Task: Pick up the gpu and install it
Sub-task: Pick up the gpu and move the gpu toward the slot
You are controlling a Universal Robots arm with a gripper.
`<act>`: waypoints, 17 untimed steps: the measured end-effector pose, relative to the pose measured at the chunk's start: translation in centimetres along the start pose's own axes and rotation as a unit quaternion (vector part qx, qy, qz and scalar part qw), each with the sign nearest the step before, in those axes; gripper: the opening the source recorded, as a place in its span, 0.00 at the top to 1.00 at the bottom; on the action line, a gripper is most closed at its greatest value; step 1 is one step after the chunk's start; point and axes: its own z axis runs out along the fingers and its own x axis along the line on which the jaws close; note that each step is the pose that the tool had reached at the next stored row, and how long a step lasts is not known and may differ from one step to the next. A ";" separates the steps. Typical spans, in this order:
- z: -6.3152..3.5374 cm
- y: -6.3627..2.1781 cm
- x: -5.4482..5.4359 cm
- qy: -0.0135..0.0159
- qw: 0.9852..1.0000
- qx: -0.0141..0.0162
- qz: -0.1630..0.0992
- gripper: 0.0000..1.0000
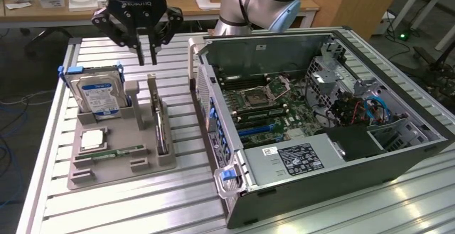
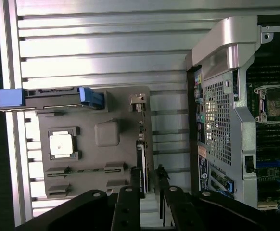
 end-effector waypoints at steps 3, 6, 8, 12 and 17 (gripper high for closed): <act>0.00 0.00 0.0 0.000 1.000 0.000 0.000 0.59; 0.00 0.00 0.0 0.000 1.000 0.000 0.000 0.53; 0.00 0.00 0.0 0.000 1.000 0.000 0.000 0.42; 0.02 -0.01 0.0 0.000 1.000 0.001 -0.009 0.35; 0.10 -0.33 0.0 0.002 1.000 0.001 -0.029 0.35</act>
